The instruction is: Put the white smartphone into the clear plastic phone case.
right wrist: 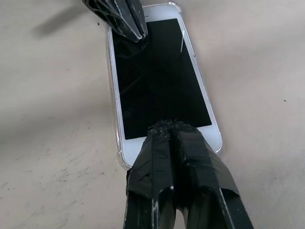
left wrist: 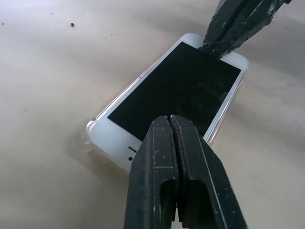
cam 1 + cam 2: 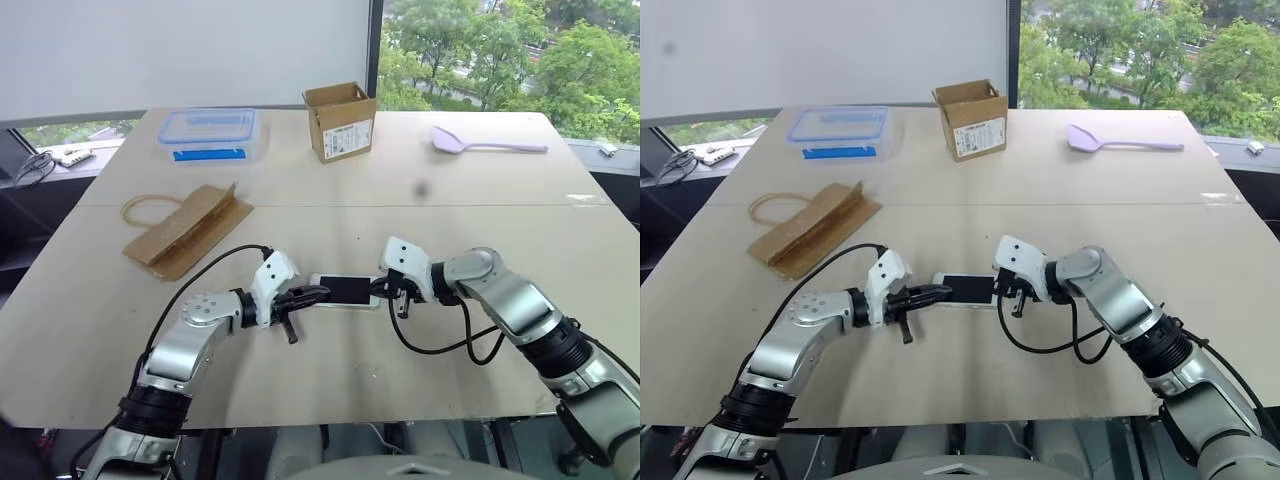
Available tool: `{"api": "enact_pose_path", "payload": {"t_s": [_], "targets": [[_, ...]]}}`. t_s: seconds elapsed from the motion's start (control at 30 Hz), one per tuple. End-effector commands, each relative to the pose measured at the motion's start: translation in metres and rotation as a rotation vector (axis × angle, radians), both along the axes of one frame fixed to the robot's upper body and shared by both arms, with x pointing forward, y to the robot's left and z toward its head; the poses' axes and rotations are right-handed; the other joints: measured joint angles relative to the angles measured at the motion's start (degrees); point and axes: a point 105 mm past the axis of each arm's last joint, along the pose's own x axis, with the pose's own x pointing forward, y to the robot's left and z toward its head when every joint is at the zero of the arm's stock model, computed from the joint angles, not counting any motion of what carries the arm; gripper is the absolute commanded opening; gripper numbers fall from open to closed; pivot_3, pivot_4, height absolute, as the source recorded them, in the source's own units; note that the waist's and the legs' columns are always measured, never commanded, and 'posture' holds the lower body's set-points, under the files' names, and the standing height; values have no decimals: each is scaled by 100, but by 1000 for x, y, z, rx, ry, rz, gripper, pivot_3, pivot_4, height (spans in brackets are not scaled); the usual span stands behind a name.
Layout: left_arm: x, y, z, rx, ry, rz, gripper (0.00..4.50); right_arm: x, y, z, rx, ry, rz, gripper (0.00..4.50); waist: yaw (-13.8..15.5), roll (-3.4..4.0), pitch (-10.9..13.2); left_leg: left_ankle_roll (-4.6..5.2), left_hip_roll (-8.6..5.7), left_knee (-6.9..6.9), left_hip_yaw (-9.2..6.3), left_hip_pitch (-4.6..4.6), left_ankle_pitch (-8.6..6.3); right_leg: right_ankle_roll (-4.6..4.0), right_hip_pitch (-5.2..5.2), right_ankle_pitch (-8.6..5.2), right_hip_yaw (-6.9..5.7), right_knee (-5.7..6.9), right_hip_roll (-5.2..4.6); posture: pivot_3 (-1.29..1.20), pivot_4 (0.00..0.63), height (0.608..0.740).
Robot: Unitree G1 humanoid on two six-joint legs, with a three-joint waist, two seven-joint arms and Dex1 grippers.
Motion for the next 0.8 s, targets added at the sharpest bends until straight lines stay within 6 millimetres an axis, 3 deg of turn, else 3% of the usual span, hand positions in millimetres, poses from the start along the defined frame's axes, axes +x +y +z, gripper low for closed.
{"api": "enact_pose_path", "payload": {"t_s": [0.03, 0.37, 0.6, 0.8], "targets": [[1, -2, 1, 22, -3, -3, 45, -25, -30, -78, -218, 250, -86, 0, -2, 6, -8, 0, 0, -1, 0, 1, 0, 0, 0, 0, 0, 0, -4, 0, 150, 740], [-2, -3, 4, 20, 1, 18, 45, -26, -32, -94, -161, 393, -183, 0, -15, 9, -70, -27, 3, -14, 1, 14, -16, 4, 0, -4, 2, -6, -27, 0, 150, 740], [-6, -2, 4, 22, 15, 20, 45, -28, -45, -106, -177, 440, -251, 0, -14, 12, -71, -29, 0, -32, 0, 24, -17, 4, 0, -4, -18, -14, -71, 0, 150, 740], [-5, -5, 5, 18, 16, 14, 45, -33, -49, -116, -182, 473, -279, 0, -8, 26, -81, -29, -5, -51, 2, 21, -18, 4, 0, -4, -95, -41, -134, 0, 150, 740]]}}
